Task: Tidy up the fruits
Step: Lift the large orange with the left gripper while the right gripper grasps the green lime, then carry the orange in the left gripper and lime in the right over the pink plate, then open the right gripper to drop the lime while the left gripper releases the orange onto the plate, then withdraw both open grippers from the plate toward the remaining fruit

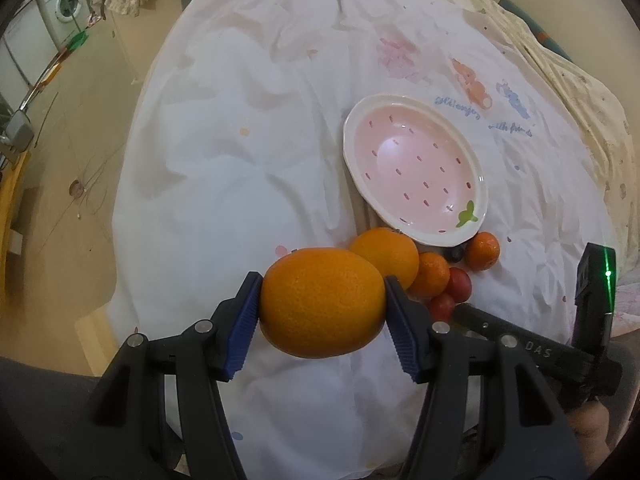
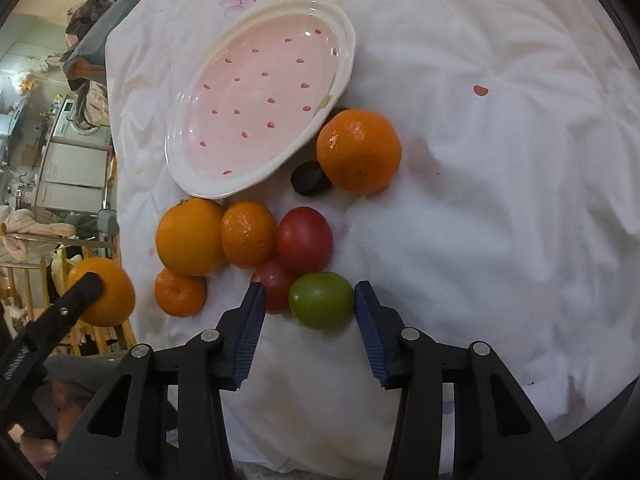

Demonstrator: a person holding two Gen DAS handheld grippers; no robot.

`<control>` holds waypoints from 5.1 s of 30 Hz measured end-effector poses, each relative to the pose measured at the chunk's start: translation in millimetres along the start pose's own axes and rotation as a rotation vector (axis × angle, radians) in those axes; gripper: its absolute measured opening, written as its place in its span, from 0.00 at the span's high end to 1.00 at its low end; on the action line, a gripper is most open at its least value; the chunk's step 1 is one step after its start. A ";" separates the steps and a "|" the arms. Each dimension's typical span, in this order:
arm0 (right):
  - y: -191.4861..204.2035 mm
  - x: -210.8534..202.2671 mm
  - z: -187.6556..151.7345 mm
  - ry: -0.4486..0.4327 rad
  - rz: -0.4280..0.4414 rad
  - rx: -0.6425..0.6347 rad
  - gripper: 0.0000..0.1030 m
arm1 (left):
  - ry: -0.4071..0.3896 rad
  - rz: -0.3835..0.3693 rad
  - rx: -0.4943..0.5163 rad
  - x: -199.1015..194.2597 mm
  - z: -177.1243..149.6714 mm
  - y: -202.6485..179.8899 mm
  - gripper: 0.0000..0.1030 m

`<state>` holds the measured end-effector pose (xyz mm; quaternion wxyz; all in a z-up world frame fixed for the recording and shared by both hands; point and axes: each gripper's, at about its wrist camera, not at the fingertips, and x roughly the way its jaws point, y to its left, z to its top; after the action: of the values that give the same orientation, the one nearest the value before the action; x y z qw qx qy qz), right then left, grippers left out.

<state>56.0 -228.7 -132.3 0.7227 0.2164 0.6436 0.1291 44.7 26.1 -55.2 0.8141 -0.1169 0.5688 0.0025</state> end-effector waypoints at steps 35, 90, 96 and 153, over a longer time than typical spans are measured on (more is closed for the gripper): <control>20.5 -108.8 118.5 -0.247 0.101 -0.137 0.69 | -0.091 0.007 0.132 -3.2 118.9 -38.4 0.46; -4.9 10.9 189.3 -0.041 0.077 -0.113 0.68 | 0.041 -0.009 0.216 126.6 141.5 -82.9 0.30; 0.2 10.7 187.6 -0.052 0.050 -0.139 0.68 | 0.032 -0.046 0.177 121.3 144.8 -77.6 0.29; 14.5 -104.3 44.5 -0.309 0.000 -0.207 0.31 | -0.045 0.037 0.121 6.1 21.1 -7.6 0.29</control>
<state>86.8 -271.1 -30.7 0.8313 0.1581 0.5084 0.1597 67.5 22.0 -52.6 0.8321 -0.0567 0.5515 -0.0141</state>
